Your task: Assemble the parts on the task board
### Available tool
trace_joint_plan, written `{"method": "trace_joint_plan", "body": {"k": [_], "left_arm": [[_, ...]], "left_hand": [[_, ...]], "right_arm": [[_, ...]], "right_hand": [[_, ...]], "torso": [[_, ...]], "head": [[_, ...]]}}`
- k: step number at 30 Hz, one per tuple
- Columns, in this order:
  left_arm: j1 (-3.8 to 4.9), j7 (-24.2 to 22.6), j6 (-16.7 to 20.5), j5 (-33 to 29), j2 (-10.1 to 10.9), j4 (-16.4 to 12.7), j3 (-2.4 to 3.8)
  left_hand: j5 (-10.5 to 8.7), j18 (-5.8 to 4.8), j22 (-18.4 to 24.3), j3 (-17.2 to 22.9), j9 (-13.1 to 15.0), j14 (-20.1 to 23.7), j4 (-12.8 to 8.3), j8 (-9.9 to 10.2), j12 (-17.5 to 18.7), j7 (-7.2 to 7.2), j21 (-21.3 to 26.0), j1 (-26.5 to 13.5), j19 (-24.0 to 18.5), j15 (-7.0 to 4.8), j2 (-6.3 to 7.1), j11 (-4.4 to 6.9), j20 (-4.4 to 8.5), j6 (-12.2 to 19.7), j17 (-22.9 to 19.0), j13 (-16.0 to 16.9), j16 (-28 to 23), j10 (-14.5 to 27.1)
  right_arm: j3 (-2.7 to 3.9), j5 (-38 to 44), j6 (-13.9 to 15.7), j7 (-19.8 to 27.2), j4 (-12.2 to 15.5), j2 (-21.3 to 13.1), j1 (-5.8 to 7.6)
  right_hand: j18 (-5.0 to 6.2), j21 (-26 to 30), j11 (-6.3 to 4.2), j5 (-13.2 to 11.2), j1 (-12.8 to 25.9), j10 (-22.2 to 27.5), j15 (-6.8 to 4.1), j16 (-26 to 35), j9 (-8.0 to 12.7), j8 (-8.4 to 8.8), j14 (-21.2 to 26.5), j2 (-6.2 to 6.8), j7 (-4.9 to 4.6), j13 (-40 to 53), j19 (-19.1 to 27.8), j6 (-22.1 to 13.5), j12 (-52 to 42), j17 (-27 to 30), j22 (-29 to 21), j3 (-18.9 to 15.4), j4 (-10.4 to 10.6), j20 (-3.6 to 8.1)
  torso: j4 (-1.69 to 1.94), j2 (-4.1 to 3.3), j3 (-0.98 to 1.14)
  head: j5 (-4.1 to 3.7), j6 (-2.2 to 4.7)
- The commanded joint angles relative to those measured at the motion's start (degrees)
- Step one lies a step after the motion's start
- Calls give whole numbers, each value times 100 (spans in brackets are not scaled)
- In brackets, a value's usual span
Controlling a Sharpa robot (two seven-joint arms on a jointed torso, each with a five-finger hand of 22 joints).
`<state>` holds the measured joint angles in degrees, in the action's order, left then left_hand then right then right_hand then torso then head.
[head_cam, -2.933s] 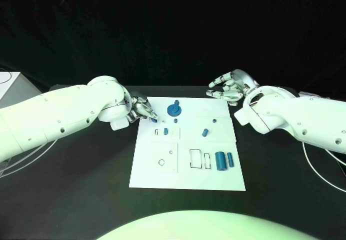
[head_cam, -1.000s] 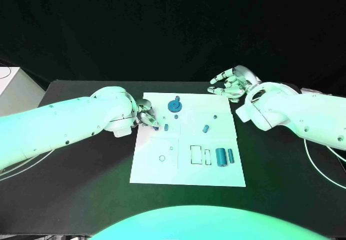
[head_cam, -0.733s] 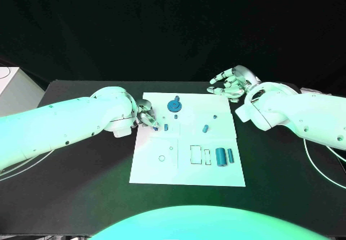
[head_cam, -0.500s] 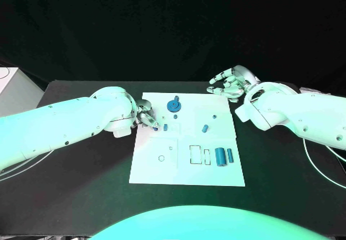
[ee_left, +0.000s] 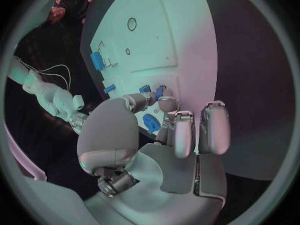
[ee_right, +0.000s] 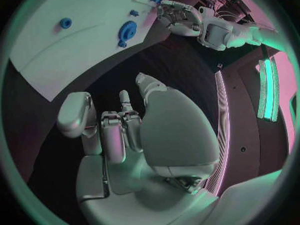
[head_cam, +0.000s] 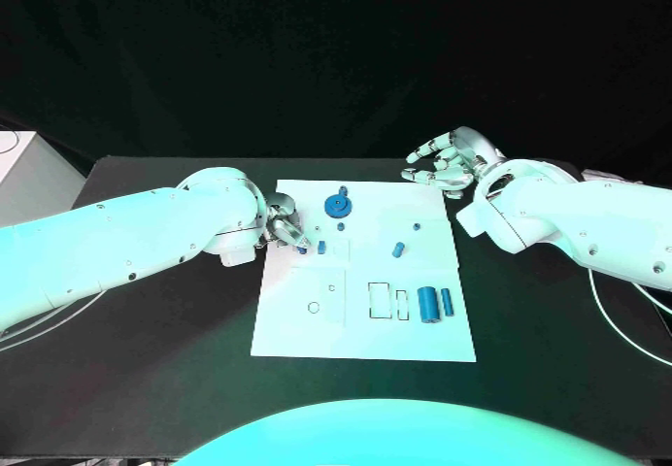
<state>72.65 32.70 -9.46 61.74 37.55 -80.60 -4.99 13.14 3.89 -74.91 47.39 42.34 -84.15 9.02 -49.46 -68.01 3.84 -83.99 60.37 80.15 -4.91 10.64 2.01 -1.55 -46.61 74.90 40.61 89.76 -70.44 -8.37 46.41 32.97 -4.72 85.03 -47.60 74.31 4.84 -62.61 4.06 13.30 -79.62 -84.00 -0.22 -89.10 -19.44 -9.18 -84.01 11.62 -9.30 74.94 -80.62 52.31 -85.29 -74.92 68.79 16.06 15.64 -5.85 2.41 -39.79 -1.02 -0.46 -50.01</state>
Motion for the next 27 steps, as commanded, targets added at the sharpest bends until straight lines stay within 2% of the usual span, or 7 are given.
{"method": "trace_joint_plan", "body": {"k": [1, 12, 27], "left_arm": [[-8, 8, -178, 47, -20, -4, -5], [-8, 47, -211, 97, 0, 17, -5], [-8, 63, -230, 107, -13, -2, -5]], "left_hand": [[19, -54, 1, 870, 900, -585, -823, -22, 30, -227, -21, -19, 24, -38, -46, 39, 17, -277, 1510, -4, 24, -5], [20, -54, 0, 878, 900, -585, -828, -23, 27, -228, -22, -21, 24, -39, -44, 41, 19, -277, 1510, 3, 24, -11], [22, -57, -10, 901, 901, -585, -838, -28, 35, -231, -25, -27, 30, -42, -43, 43, 22, -282, 1510, -12, 24, -13]], "right_arm": [[1, 58, -78, 66, 0, -1, -4], [1, 58, -80, 70, 0, -3, -5], [1, 58, -80, 66, 4, -8, -6]], "right_hand": [[82, 19, 44, 35, 68, -164, 31, 20, 5, 14, -530, -4, -8, 1099, 28, -50, 30, -1234, -3, 4, 16, 7], [82, 19, 44, 35, 68, -164, 31, 20, 5, 14, -530, -4, -8, 1099, 28, -50, 30, -1234, -3, 4, 16, 7], [83, 27, 44, 36, 74, -166, 31, 22, 5, 12, -528, -6, -8, 1100, 29, -51, 28, -1229, -7, 7, 18, 7]], "torso": [[4, -1, -5], [1, -2, -8], [-1, -2, 1]], "head": [[-2, 1], [13, 1], [-11, 1]]}}
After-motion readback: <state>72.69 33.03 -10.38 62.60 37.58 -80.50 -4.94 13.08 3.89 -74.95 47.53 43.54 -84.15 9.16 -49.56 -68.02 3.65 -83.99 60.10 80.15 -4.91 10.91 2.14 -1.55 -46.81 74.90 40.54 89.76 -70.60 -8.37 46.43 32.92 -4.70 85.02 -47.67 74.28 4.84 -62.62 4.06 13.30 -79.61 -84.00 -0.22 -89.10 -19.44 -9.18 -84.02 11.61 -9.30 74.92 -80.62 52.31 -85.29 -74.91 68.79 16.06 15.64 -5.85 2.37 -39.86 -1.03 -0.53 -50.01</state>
